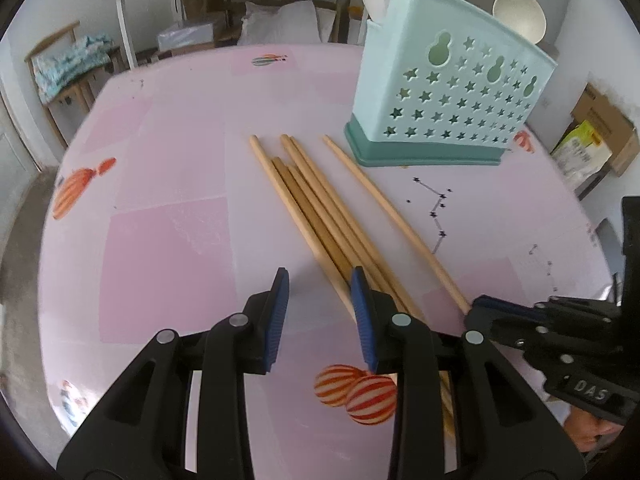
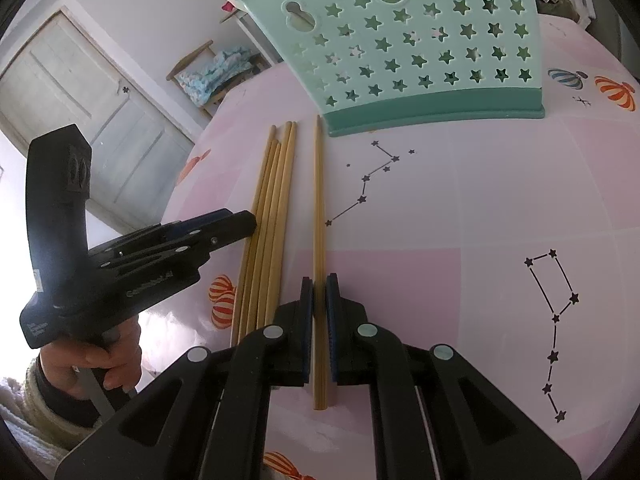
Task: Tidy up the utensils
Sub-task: 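Close the left gripper on another wooden chopstick while the right gripper holds its chopstick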
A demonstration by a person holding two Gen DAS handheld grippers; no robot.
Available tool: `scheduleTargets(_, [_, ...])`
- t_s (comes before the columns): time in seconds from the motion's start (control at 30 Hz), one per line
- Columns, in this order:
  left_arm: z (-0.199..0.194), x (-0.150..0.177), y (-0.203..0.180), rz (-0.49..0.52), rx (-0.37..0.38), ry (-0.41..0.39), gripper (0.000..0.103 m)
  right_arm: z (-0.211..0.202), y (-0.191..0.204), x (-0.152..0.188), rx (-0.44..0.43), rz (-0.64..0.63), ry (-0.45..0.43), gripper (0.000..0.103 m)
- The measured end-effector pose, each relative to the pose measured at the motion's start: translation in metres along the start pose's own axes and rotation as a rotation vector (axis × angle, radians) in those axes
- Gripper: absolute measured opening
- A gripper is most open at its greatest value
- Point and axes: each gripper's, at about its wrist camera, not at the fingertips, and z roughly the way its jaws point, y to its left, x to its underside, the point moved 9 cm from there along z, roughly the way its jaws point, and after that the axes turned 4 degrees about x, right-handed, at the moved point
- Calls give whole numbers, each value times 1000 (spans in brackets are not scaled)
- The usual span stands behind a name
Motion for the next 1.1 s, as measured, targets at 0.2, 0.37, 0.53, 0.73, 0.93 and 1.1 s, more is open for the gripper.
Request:
scheduleTargets(0.2, [1,1,12,27,-75,10,28,1,0,-2,-1,2,-9,7])
scheduleTargets(0.37, [-5,7,19,23,-74,25,6,1,0,-1,19,-8,-13,7])
scheduleTargets(0.53, [-19,25,20,5,-46,66,6,-8,-5,9,35,-20,13,7])
scheduleTargets(0.73, [-37,49,21,-64,8,99,5,-25,-16,25,48,-28,63,7])
scheduleTargets(0.93, [-38,42,26,-88,36,88,16,-23,-11,18,49,-62,76,11])
scheduleTargets(1.1, [-30,19,19,-29,42,72,22,-15,-4,3,67,-118,66,20])
